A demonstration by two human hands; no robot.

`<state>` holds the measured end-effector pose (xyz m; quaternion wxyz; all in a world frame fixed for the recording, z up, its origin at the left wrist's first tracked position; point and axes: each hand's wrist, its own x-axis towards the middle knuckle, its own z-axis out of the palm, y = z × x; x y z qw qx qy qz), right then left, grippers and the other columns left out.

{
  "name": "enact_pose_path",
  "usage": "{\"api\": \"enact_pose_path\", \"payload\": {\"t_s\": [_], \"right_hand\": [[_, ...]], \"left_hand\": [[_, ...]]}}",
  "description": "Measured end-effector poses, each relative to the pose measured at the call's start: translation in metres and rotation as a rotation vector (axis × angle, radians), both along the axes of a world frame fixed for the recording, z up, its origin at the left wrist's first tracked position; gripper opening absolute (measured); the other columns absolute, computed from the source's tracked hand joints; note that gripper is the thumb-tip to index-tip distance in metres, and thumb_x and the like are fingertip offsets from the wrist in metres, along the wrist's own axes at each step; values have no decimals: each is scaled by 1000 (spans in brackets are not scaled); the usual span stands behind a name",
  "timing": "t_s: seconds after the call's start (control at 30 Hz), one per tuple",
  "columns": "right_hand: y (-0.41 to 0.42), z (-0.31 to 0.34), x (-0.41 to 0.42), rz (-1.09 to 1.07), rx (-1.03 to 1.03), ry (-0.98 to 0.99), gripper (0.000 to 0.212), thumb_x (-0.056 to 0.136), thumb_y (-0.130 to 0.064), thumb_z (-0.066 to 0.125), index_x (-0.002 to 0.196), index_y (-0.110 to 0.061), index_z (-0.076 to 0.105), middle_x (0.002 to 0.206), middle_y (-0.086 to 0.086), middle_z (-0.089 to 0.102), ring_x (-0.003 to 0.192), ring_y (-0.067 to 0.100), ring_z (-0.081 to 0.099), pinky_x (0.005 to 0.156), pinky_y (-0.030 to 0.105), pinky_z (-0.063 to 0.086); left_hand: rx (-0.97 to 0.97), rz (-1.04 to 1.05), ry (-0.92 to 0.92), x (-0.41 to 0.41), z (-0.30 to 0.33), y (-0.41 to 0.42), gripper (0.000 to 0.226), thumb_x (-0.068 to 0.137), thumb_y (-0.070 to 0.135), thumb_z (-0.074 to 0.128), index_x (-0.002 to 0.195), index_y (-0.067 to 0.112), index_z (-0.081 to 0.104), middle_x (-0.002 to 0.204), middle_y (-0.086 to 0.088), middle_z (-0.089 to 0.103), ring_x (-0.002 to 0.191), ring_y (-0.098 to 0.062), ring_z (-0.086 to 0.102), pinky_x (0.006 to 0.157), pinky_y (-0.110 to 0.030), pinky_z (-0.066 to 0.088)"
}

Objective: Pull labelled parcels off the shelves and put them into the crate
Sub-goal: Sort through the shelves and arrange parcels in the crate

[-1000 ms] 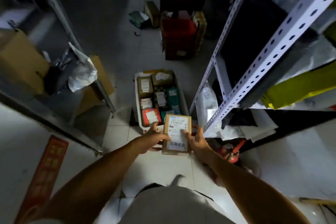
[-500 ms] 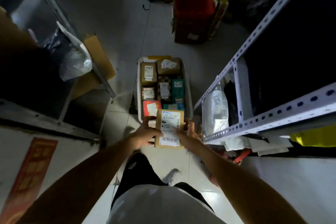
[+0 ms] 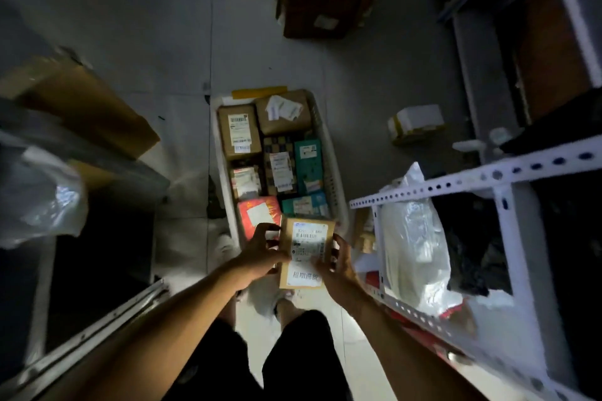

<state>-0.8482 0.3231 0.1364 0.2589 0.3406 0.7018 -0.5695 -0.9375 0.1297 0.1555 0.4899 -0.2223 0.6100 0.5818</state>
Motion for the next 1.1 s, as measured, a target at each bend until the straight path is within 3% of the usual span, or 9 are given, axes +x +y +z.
{"api": "enact_pose_path", "payload": {"t_s": [0.17, 0.27, 0.47, 0.57, 0.67, 0.73, 0.83, 0.93, 1.1], "right_hand": [[13, -71, -47, 34, 80, -5, 73, 76, -57, 75, 136, -58, 33, 142, -9, 54, 127, 16, 58, 95, 42, 58], [27, -112, -74, 50, 163, 26, 73, 87, -49, 69, 147, -49, 26, 143, -9, 55, 124, 13, 60, 93, 39, 59], [67, -193, -122, -28, 238, 96, 71, 91, -43, 69, 151, -36, 31, 144, -3, 55, 124, 16, 60, 93, 45, 59], [84, -224, -147, 15, 244, 61, 75, 95, -38, 67, 155, -41, 21, 151, -2, 47, 128, 20, 56, 93, 41, 59], [93, -249, -173, 50, 247, 40, 81, 93, -37, 68, 153, -50, 15, 154, -5, 42, 126, 16, 55, 76, 22, 58], [94, -261, -188, 68, 263, 30, 80, 93, -41, 67, 150, -57, 12, 154, -5, 42, 125, 19, 56, 79, 32, 60], [97, -274, -203, 76, 278, 29, 79, 94, -42, 65, 146, -60, 9, 153, -3, 43, 125, 25, 58, 87, 50, 60], [98, -281, -211, 75, 271, 27, 79, 97, -37, 62, 154, -47, 10, 152, -1, 45, 126, 24, 57, 91, 50, 58], [105, -294, -211, 136, 276, 26, 78, 100, -28, 58, 159, -37, 8, 156, 2, 41, 135, 24, 49, 102, 51, 52]], "left_hand": [[-14, 75, -62, -38, -78, 24, 57, 85, -10, 67, 120, 29, 46, 123, -4, 65, 108, -24, 65, 81, -41, 62], [-15, 99, -64, -63, -123, 48, 63, 86, -12, 63, 134, 25, 43, 116, 3, 62, 104, -18, 63, 72, -27, 61], [64, 196, -54, -102, -201, 96, 74, 86, -16, 60, 144, 28, 46, 125, 0, 64, 97, -8, 68, 61, -20, 57], [125, 179, -31, -120, -229, 115, 66, 90, -10, 59, 138, 36, 52, 122, 5, 68, 104, -12, 69, 69, -25, 60], [154, 149, 2, -139, -249, 127, 65, 91, -13, 53, 117, 47, 54, 108, 11, 73, 99, -5, 70, 69, -20, 58], [148, 162, 4, -149, -260, 133, 71, 91, -14, 50, 115, 52, 51, 107, 12, 72, 98, -4, 70, 71, -22, 59], [102, 138, 7, -160, -275, 139, 75, 93, -9, 51, 133, 54, 43, 114, 15, 67, 105, -4, 64, 84, -28, 58], [63, 118, 0, -167, -281, 146, 80, 93, -6, 53, 150, 47, 33, 128, 8, 66, 116, -13, 64, 99, -42, 54], [-2, 64, 18, -173, -287, 152, 62, 93, 3, 57, 142, 40, 45, 123, 4, 70, 110, -14, 68, 94, -40, 57]]}}
